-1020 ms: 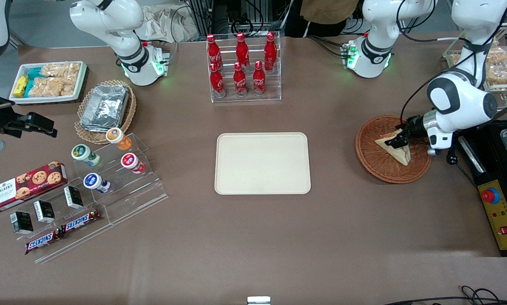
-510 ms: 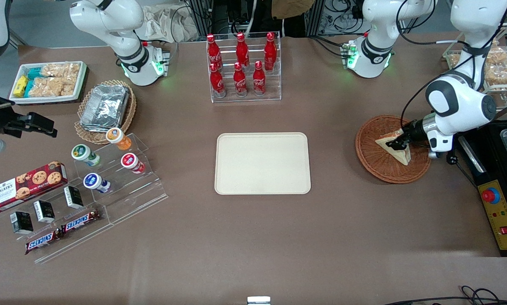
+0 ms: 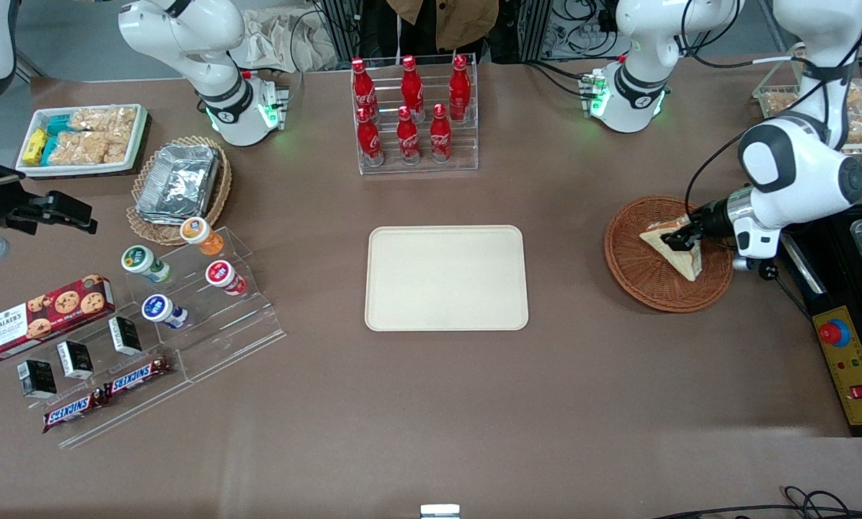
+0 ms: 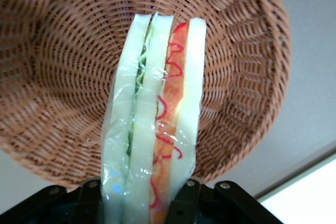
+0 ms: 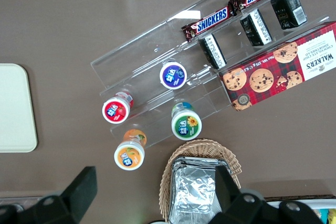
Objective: Place sandwich from basket to tray
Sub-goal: 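Lift the sandwich out of the basket with the left gripper, then carry the sandwich over the cream tray and lower it onto the tray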
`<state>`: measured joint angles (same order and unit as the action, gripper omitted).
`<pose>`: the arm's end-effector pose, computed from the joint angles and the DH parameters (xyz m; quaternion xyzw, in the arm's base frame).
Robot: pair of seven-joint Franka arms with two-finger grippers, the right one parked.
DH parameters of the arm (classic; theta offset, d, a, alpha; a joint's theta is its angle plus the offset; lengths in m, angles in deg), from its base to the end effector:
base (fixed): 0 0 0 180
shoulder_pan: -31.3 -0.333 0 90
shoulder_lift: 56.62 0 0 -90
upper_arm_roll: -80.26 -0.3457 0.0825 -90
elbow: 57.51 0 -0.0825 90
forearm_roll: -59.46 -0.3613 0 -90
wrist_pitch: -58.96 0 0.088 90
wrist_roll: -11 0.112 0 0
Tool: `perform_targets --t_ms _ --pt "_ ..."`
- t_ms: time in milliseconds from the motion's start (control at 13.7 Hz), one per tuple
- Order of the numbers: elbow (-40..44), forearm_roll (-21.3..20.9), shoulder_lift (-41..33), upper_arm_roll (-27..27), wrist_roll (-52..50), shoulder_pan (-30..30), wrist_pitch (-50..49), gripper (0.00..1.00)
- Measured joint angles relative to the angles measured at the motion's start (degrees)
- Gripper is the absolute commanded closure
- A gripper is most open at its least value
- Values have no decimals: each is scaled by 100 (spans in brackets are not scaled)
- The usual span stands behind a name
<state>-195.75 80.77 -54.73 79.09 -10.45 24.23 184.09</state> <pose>0.4445 0.0493 0.3222 0.9098 0.3707 -0.1430 0.1201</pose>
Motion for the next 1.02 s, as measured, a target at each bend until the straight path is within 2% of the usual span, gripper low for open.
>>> perform_targets --t_ms 291,728,1020 --pt "696 -680 -338 -9 -215 -1 -1137 61" --pt "2486 -1188 -449 54 -242 3 -3007 60" --pt "2712 -1331 -430 778 -240 21 -3184 60"
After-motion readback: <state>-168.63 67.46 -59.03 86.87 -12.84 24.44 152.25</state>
